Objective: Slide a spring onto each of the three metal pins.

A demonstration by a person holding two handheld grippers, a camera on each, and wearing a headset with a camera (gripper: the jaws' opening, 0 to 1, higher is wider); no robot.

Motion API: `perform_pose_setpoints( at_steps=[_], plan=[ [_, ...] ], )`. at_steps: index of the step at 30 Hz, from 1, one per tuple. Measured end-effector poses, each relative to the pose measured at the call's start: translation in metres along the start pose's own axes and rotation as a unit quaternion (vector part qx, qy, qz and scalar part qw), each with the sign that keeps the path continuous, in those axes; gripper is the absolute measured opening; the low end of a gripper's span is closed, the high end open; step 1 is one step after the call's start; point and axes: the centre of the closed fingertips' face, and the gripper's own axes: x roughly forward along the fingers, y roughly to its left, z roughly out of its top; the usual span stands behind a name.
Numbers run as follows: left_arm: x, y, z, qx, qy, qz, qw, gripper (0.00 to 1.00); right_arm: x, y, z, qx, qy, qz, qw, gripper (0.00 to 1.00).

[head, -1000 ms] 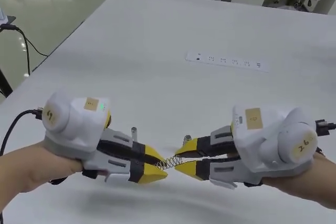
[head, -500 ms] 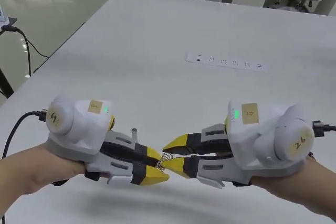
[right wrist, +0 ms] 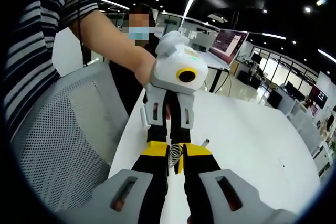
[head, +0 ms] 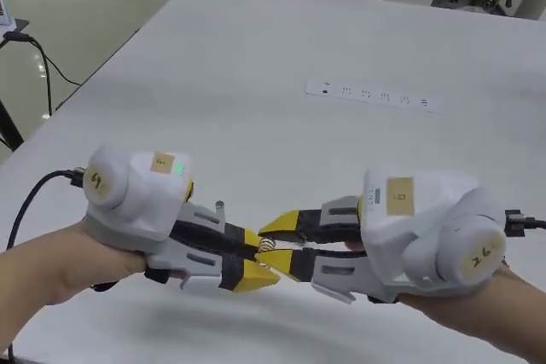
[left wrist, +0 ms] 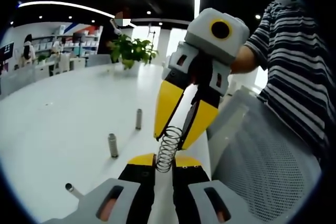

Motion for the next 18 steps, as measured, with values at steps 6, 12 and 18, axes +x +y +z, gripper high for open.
perform_pose_setpoints(
  at_steps=[6,12,18],
  plan=[
    [0.0005,0.002,0.0001,-0.003,-0.001,0.004,1.0,0.05,0.0032,-0.0008,0.0012,-0.02,0.015,0.007,0.9997,0.07],
    [-0.0005,0.0033,0.0054,-0.01,-0.014,0.009,0.9998,0.11,0.0043,0.0006,-0.0008,-0.034,0.021,0.01,0.9991,0.07],
    [-0.0036,0.0053,0.0016,-0.01,-0.009,0.019,0.9997,0.16,0.003,-0.0013,-0.0035,-0.033,0.024,0.004,0.9992,0.07]
  ],
)
